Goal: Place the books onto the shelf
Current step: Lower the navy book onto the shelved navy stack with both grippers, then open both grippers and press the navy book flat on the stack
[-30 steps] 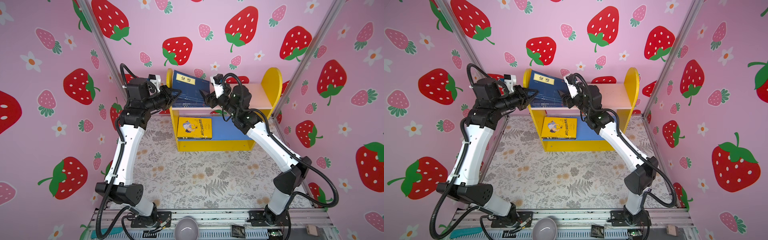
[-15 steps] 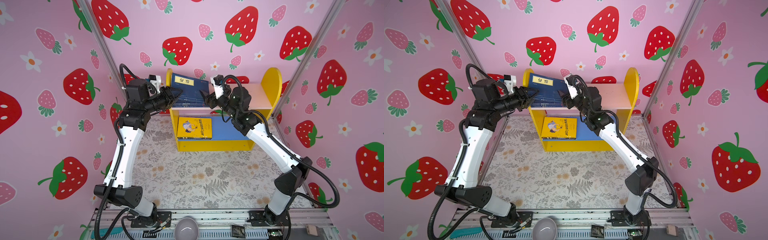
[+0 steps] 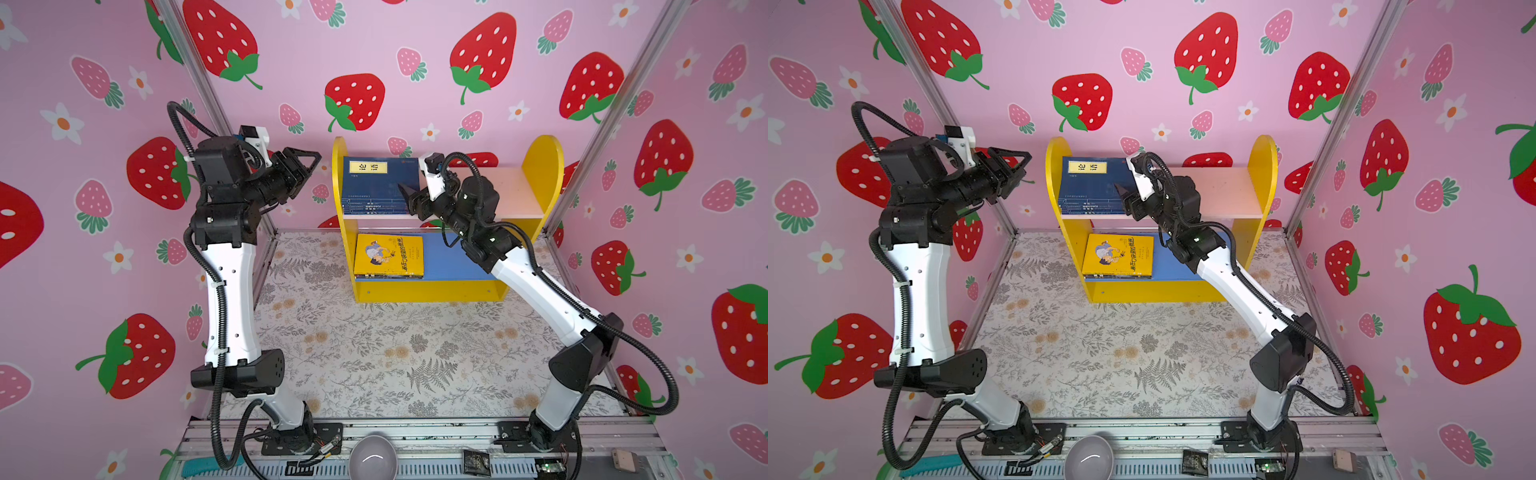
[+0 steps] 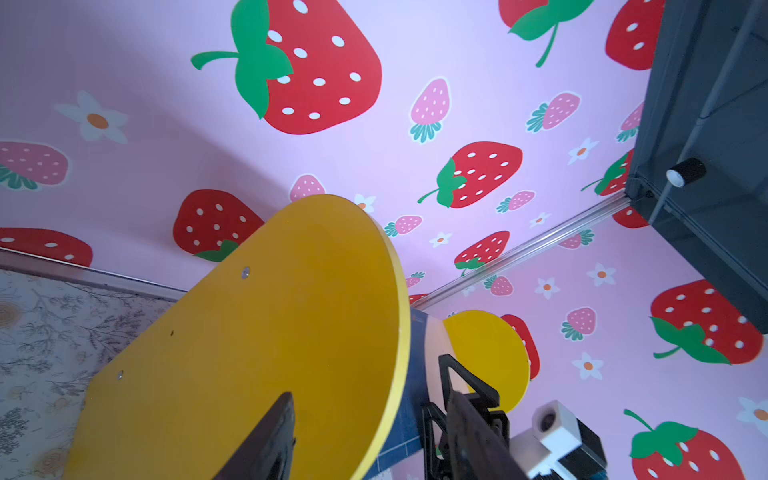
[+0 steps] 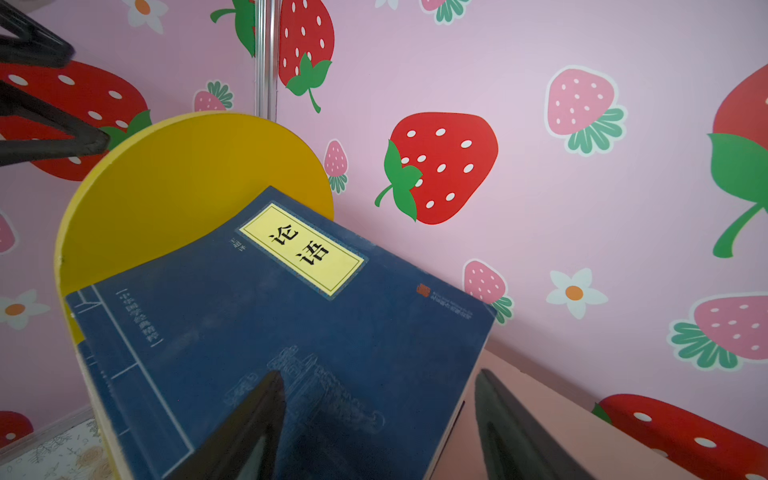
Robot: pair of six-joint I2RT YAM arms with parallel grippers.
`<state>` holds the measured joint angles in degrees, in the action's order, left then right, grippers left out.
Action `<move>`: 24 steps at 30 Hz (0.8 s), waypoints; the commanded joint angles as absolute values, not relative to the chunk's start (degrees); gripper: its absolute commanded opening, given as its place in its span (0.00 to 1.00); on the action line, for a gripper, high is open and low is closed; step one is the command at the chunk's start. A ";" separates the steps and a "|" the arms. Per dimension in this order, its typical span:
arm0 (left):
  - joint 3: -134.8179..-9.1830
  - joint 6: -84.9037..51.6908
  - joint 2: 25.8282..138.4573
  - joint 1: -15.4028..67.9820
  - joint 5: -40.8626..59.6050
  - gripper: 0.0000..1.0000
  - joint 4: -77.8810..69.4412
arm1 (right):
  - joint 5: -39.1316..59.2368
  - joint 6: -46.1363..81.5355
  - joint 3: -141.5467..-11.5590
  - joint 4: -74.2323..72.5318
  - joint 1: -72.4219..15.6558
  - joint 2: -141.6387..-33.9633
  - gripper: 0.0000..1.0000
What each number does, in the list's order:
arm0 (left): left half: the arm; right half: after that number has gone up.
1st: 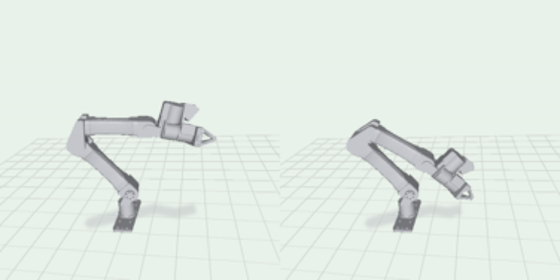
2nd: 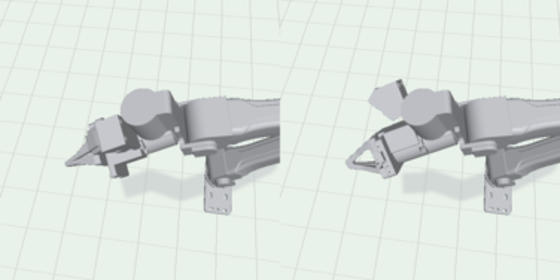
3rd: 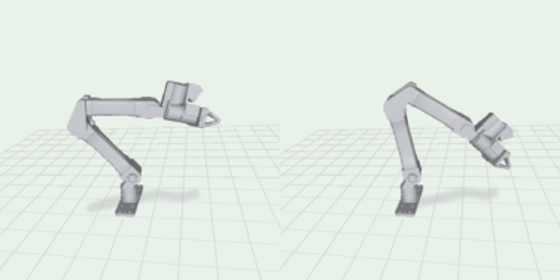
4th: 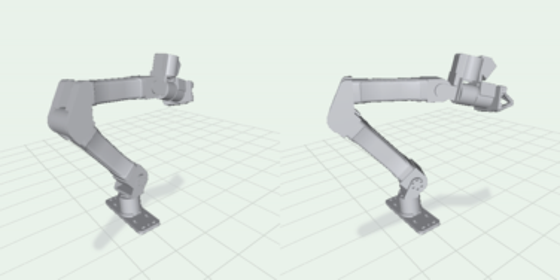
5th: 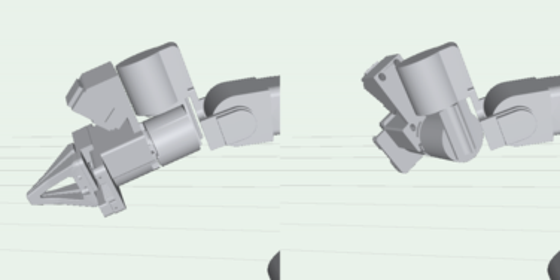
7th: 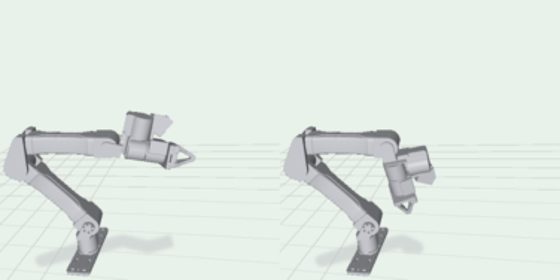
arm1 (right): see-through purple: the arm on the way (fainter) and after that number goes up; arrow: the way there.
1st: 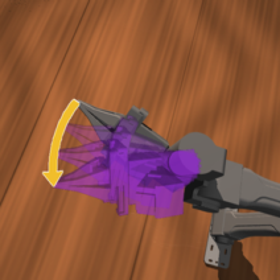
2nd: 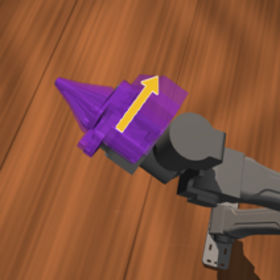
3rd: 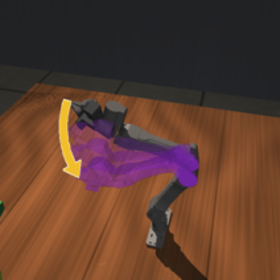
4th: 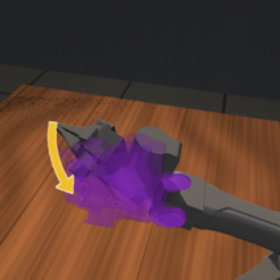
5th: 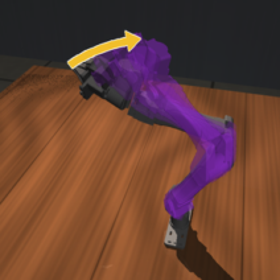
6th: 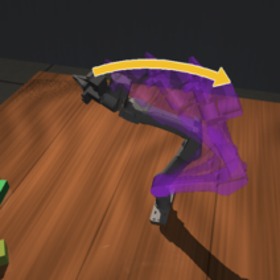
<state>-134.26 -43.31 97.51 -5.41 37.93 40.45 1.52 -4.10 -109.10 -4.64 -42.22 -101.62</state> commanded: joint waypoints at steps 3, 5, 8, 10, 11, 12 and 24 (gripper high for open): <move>-131.04 -34.02 96.52 -4.96 38.44 0.60 44.41 | 1.32 -4.64 -108.03 -1.15 -42.18 -102.09 0.74; -126.20 -32.42 93.56 -4.91 37.82 0.61 41.95 | 1.46 -4.66 -108.52 -1.16 -42.19 -101.98 0.74; -118.80 -31.12 88.19 -4.99 34.43 0.67 38.01 | 3.30 -4.64 -109.82 -1.15 -42.23 -101.71 0.75; -116.07 -30.44 85.75 -5.01 32.32 0.69 37.32 | 4.67 -4.48 -110.98 -1.06 -42.49 -101.34 0.76; -115.37 -30.20 84.93 -5.05 31.65 0.69 37.40 | 5.11 -4.48 -111.41 -1.12 -42.65 -101.11 0.76; -114.53 -29.87 84.11 -5.04 31.00 0.70 37.36 | 5.51 -4.63 -111.82 -1.22 -42.87 -100.83 0.77; -89.28 -27.60 68.87 -5.06 16.29 0.85 26.48 | 1.02 -8.40 -93.76 -11.88 -44.21 -82.30 0.98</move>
